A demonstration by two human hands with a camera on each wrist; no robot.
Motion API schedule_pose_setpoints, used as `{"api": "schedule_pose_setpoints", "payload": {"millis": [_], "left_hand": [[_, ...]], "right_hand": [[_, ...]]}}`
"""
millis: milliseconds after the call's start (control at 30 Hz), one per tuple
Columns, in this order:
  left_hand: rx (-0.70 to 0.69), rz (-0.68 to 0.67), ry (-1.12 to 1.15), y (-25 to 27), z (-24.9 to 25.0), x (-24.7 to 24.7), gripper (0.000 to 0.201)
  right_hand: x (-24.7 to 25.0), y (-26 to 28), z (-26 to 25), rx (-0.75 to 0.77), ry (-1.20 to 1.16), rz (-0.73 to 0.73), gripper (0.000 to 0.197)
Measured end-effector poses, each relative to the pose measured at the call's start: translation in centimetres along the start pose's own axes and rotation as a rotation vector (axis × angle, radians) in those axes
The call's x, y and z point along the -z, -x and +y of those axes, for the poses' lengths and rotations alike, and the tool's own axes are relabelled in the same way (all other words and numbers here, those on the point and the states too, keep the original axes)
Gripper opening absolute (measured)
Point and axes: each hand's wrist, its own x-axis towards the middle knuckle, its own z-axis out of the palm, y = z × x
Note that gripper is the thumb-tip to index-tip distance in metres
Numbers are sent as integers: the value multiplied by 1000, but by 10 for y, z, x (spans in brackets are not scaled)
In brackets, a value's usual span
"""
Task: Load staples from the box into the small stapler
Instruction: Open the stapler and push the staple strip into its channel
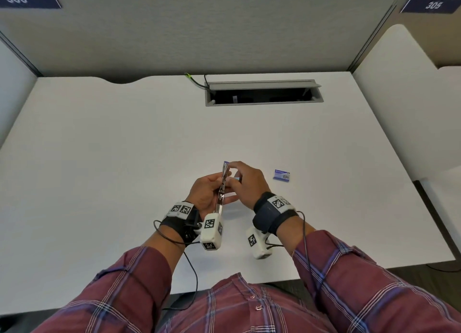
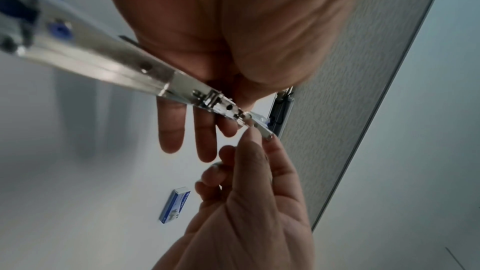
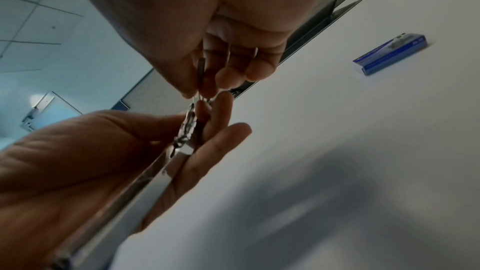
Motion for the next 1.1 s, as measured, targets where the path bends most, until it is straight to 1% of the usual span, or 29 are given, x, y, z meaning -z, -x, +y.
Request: {"api": "schedule_pose_setpoints", "payload": {"millis": [100, 233, 367, 467, 567, 633, 733, 833, 1000, 1067, 1100], "left_hand": [[4, -5, 20, -1, -2, 3, 34], [12, 24, 11, -4, -7, 2, 30], [29, 23, -39, -4, -8, 0, 29], [43, 20, -34, -3, -7, -1, 29], [19, 38, 1, -3, -4, -2, 31], [4, 57, 23, -5, -1, -1, 32], [-13, 80, 50, -6, 3, 2, 30], [-24, 83, 24, -5, 2, 1, 30], [-4, -28, 14, -3, 1, -3, 19], [-17, 7, 2, -3, 2, -2, 20], [-27, 50, -13, -6, 3, 0, 22]], "right_hand": [[0, 2, 2, 3, 2, 36, 22], [2, 1, 4, 9, 4, 76, 14], [5, -4, 3, 21, 68, 55, 15], [6, -8, 3, 43, 141, 64, 15], [2, -7, -2, 95, 261, -39, 19], [-3, -3, -4, 137, 297, -87, 20], [-5, 1, -4, 177, 287, -88, 19], [-6, 3, -4, 180, 282, -79, 20], [-6, 3, -7, 185, 292, -77, 19], [-6, 4, -9, 218, 281, -86, 18], [-7, 5, -11, 249, 286, -104, 17]]}}
